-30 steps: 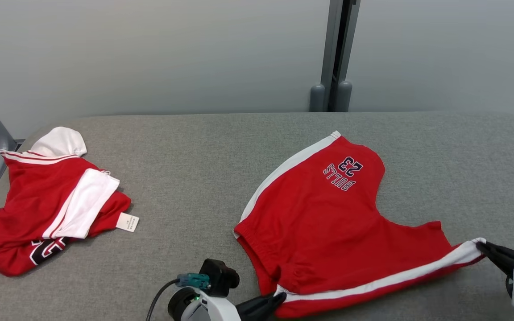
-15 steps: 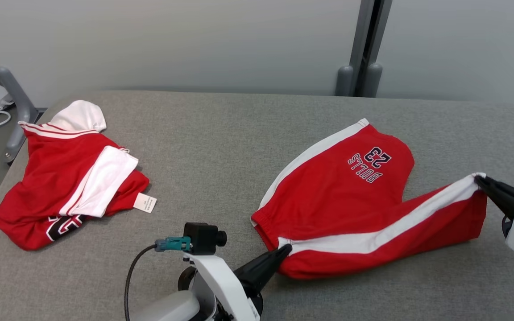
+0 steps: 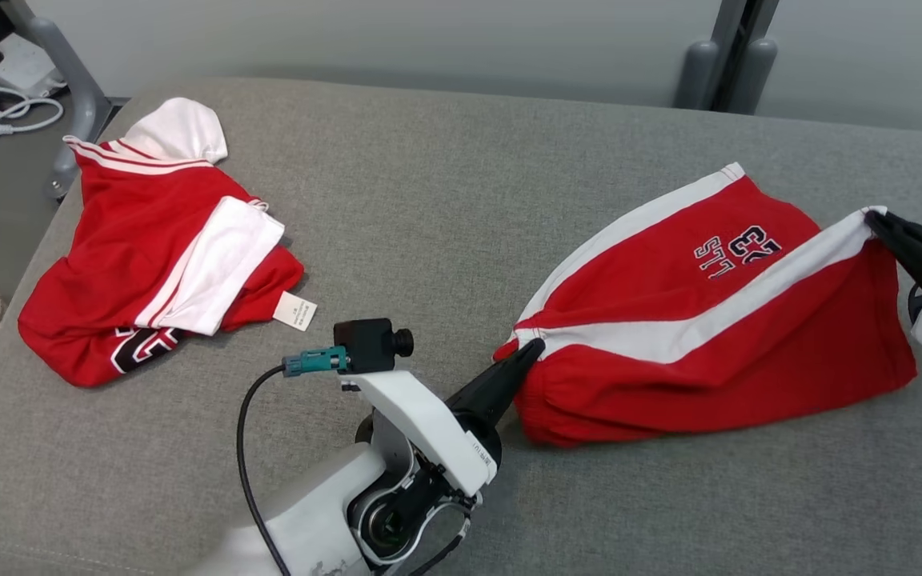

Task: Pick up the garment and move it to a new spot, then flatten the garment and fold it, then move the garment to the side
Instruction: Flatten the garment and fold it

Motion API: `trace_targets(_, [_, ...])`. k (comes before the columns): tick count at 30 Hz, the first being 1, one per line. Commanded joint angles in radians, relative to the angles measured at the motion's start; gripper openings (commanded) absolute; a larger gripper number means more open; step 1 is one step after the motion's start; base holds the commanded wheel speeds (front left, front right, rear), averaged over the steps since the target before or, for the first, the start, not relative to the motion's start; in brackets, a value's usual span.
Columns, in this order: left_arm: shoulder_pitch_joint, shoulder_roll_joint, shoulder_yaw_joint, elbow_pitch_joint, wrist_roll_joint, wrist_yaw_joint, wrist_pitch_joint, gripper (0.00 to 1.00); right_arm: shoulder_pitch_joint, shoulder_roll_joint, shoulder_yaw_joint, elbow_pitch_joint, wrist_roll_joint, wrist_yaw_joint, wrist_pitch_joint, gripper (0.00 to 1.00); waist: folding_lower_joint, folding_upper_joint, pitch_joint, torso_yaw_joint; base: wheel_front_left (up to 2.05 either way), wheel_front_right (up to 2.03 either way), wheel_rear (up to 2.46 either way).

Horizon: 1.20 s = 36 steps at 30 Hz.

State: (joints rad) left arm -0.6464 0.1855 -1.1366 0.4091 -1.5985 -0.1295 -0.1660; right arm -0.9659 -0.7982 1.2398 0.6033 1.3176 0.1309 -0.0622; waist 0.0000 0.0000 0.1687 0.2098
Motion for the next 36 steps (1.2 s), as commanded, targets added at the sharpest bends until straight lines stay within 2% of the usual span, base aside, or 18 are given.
trace_targets(1, [-0.021,0.001,0.01,0.018,-0.004,-0.001,0.003,0.0,-0.017,0.002,0.001,0.012,-0.004,0.0,0.002,0.0,0.0,0.0,0.021,0.016,0.0,0.0,0.0])
trace_targets(10, [-0.053,-0.069,0.048,0.134,-0.018,-0.001,0.012,0.0,-0.103,0.03,0.017,0.12,-0.031,0.0,0.004,0.0,0.0,0.0,0.084,0.055,0.0,0.0,0.0])
trace_targets(16, [-0.069,-0.099,0.052,0.155,-0.003,-0.001,0.018,0.0,-0.153,0.042,0.025,0.166,-0.062,0.0,-0.012,0.0,0.0,0.0,0.122,0.085,0.0,0.0,0.0])
trace_targets(25, [-0.101,-0.127,0.054,0.143,0.007,-0.001,0.0,0.0,-0.24,0.058,0.037,0.216,-0.131,0.0,-0.002,0.0,0.0,0.0,0.183,0.133,0.0,0.0,0.0])
trace_targets(36, [-0.109,-0.132,0.038,0.124,-0.015,-0.001,-0.029,0.0,-0.273,0.07,0.041,0.268,-0.166,0.0,0.0,0.0,0.0,0.0,0.214,0.165,0.0,0.0,0.0])
